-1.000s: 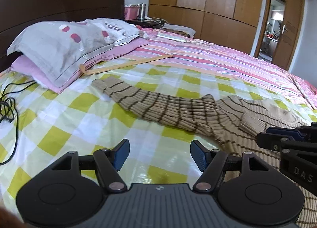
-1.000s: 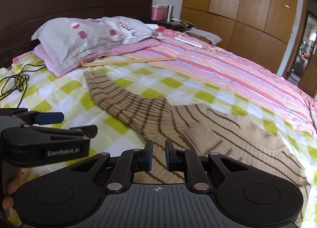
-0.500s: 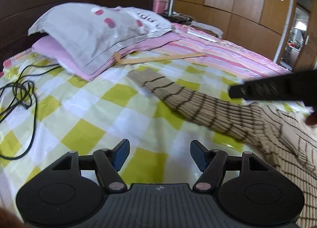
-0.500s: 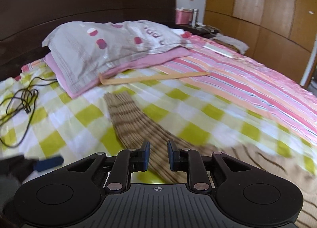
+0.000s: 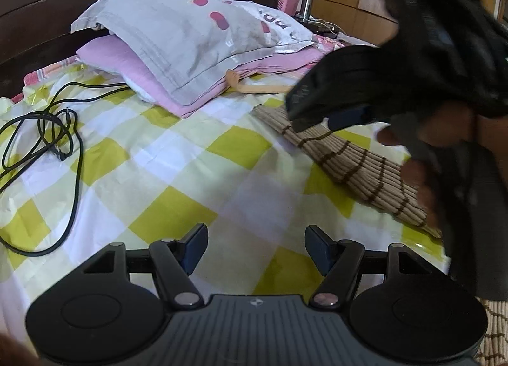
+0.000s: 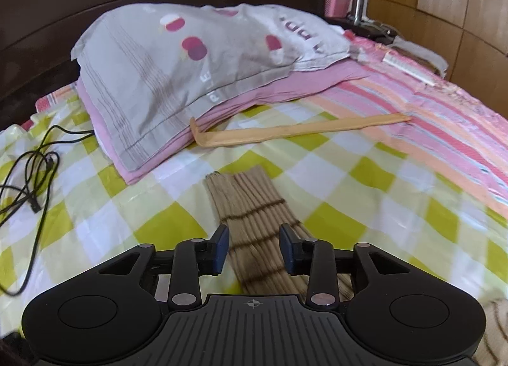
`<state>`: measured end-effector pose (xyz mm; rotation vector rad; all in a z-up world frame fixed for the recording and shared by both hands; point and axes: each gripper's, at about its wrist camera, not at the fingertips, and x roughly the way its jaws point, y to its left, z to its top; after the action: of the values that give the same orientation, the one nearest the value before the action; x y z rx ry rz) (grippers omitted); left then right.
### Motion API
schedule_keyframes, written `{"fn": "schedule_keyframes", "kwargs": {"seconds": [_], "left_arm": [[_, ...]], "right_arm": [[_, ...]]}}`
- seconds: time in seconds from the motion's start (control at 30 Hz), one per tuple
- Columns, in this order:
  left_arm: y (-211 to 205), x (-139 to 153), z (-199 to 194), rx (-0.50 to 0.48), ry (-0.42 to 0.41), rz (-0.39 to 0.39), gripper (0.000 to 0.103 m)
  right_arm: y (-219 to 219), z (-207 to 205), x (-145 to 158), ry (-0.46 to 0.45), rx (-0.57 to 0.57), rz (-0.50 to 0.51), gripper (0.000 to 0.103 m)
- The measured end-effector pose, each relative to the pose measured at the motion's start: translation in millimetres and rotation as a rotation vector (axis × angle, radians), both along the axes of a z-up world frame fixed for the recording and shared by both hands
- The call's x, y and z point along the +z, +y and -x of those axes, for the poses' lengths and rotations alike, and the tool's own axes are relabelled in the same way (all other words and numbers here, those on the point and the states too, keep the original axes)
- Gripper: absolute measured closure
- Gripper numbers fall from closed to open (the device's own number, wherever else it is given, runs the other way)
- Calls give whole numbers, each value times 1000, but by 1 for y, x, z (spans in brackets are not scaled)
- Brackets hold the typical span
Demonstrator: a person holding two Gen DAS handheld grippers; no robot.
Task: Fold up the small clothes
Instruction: 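Close the right gripper on the other sleeve cuff, then lift the held sleeve up with the right gripper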
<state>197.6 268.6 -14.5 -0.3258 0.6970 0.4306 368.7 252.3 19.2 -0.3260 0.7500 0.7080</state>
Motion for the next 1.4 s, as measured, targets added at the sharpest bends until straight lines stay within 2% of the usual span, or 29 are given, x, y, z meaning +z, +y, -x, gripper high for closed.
{"fn": "schedule_keyframes", "kwargs": {"seconds": [0.1, 0.27, 0.37, 0.5, 0.63, 0.8, 1.0, 1.23, 1.4], "left_arm": [[4, -2, -1, 7, 0, 4, 31], [8, -6, -1, 20, 7, 4, 31], [9, -6, -2, 21, 6, 3, 31], [6, -6, -2, 8, -2, -2, 31], [3, -4, -1, -7, -21, -2, 31], [-4, 2, 2, -29, -52, -9, 31], [-19, 9, 4, -71, -85, -31, 31], [-50, 16, 4, -142, -104, -66, 31], [-79, 22, 1, -208, -117, -91, 31]], "right_arm": [[17, -6, -9, 9, 24, 11, 63], [39, -12, -23, -6, 32, 75, 63], [37, -18, -28, -2, -5, 81, 70], [26, -23, -24, 14, -35, 56, 92], [7, -20, -1, 2, -53, -15, 93], [-39, -18, 45, 10, -119, -147, 94], [-119, -7, 91, -4, -225, -266, 94], [-215, 13, 117, -24, -349, -349, 94], [-281, 24, 125, -46, -451, -400, 94]]}}
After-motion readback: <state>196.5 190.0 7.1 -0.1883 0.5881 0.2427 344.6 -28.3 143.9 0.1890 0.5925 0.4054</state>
